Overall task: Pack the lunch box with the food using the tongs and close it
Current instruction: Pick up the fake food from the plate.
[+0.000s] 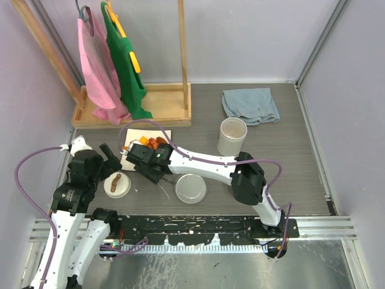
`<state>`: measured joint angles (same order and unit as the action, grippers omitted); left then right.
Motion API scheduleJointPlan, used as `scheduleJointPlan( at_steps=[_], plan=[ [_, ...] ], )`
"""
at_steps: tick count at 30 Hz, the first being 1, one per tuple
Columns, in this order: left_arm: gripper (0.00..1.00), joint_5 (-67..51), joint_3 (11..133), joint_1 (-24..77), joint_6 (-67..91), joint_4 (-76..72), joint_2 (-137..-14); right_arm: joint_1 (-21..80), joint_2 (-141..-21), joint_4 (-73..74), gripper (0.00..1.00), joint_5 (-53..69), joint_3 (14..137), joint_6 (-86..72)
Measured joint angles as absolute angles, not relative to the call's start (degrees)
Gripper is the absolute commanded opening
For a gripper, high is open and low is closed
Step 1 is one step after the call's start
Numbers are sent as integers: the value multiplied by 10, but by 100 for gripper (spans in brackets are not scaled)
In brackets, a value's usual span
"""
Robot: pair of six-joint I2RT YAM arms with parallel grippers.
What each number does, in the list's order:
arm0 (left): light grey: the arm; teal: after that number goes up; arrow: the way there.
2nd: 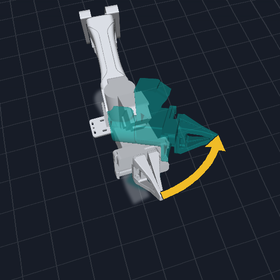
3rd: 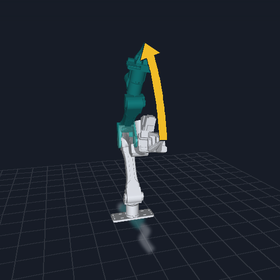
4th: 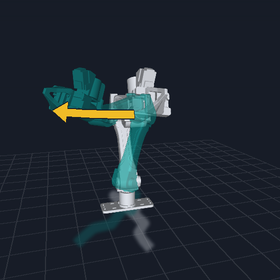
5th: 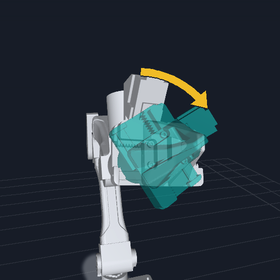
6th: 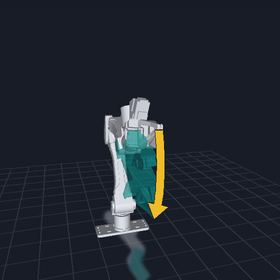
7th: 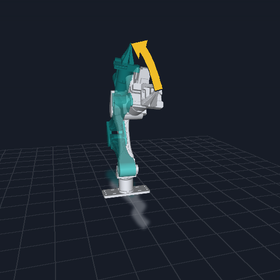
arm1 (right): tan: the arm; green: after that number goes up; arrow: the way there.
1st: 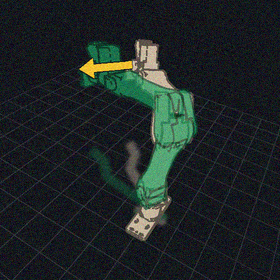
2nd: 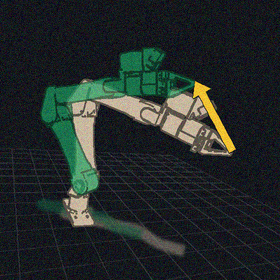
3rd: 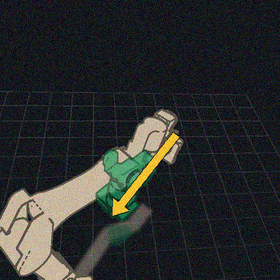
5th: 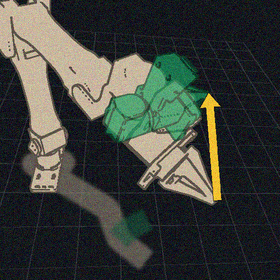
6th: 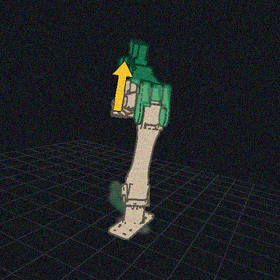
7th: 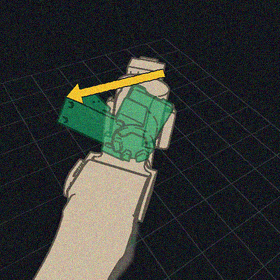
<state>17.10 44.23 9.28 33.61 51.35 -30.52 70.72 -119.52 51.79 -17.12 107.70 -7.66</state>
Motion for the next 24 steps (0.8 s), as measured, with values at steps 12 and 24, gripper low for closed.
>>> scheduleJointPlan(
  at_steps=[12,24],
  plan=[
    [98,167,442,93,336,514,-313,711,-1195,523,41,-175,1077,-79],
    [98,167,442,93,336,514,-313,712,-1183,513,37,-175,1076,-95]
  ],
)
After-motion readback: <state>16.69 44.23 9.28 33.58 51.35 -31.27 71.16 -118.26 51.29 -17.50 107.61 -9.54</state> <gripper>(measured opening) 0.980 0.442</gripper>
